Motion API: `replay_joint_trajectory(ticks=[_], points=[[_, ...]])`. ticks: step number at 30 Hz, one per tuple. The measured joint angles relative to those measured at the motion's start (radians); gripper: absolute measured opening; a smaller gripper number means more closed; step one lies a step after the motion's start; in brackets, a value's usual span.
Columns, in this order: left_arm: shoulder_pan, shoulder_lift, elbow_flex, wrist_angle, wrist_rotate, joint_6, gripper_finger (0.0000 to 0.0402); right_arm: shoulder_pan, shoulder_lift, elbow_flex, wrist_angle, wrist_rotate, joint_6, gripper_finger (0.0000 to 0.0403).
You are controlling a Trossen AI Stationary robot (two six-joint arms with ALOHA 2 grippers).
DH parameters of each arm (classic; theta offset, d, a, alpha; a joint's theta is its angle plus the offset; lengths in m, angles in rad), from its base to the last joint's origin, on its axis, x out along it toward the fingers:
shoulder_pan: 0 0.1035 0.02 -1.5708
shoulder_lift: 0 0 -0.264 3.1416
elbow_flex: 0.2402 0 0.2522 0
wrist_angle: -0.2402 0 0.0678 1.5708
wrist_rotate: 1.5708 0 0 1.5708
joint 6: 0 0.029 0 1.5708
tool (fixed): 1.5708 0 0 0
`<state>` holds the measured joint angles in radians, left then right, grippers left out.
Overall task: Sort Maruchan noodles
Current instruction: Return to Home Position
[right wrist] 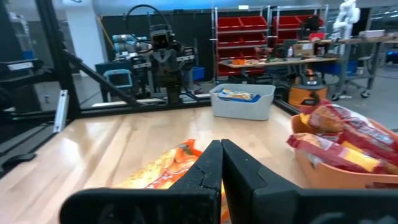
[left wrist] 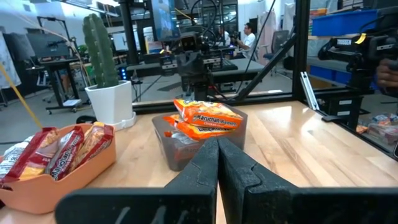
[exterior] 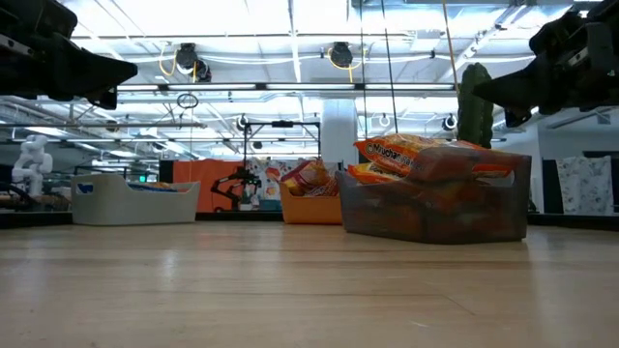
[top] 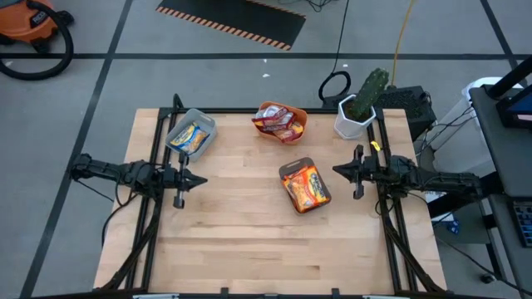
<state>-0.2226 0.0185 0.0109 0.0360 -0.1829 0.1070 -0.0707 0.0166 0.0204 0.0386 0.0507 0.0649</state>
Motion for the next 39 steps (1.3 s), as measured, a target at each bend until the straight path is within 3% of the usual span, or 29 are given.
replay_joint_trajectory(ticks=[14,39], points=[[0.0,0.0,0.0,0.0,0.0,-0.038,0.0004,0.145,0.0,0.0,-0.016,0.027,0.013,0.0],[0.0,0.0,0.0,-0.006,0.034,-0.05,0.0004,0.151,0.003,0.0,-0.003,0.027,-0.025,0.0]])
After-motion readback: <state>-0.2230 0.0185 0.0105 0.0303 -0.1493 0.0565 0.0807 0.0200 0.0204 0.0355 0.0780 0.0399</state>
